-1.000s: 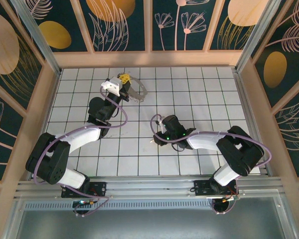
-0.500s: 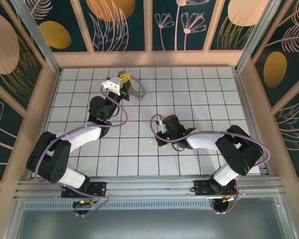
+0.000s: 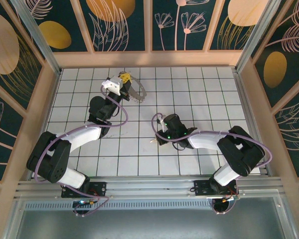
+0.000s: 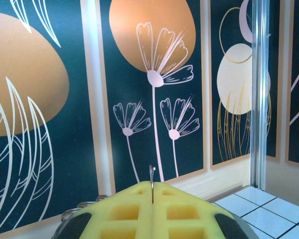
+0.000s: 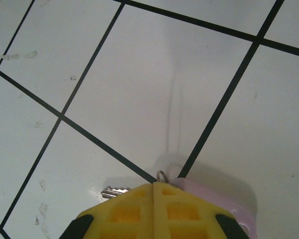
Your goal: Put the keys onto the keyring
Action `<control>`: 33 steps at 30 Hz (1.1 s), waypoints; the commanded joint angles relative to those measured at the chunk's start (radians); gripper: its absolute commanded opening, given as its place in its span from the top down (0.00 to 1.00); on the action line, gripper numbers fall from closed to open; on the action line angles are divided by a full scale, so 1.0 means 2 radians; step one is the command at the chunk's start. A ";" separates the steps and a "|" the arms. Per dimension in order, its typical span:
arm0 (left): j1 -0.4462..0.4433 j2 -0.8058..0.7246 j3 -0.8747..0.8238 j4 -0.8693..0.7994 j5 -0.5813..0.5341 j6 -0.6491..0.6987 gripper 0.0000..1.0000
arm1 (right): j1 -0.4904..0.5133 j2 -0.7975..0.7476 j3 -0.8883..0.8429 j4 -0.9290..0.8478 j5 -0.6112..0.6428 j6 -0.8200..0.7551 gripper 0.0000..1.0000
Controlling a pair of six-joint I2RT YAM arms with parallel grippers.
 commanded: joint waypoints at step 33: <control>0.003 0.005 0.020 0.026 0.010 -0.011 1.00 | -0.007 0.032 0.013 0.015 -0.011 -0.005 0.73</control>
